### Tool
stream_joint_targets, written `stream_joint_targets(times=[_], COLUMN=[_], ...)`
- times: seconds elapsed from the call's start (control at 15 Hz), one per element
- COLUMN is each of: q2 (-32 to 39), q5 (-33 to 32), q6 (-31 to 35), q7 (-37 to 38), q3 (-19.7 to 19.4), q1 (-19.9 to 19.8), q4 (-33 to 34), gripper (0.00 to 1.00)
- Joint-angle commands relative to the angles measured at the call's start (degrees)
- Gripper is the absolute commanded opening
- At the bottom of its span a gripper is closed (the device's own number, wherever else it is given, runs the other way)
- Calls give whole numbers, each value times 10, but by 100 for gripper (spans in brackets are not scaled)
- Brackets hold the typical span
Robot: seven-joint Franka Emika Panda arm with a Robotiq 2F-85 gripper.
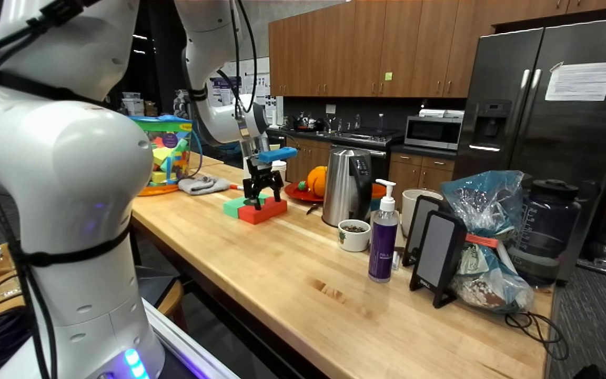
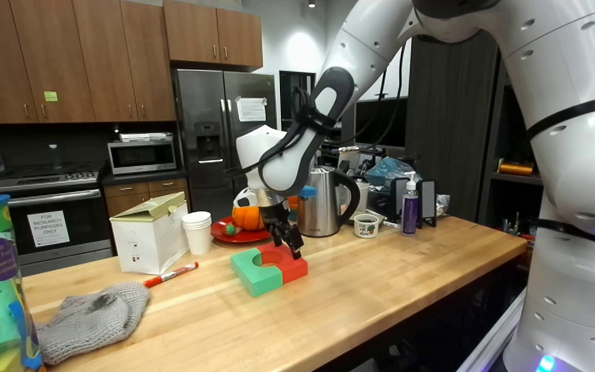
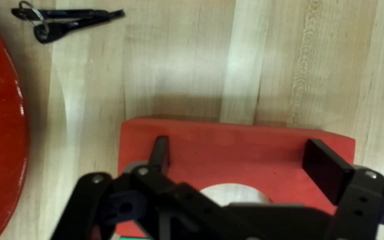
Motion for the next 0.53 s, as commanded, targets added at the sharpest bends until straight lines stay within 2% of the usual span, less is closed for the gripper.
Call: stream_joint_targets(times=[0.0,0.47], q2=[56,39], q5=[1,-10], q6=[26,30], q7=[11,31], q3=[8,5], q1=[9,20], q4=[22,11], gripper=[100,100])
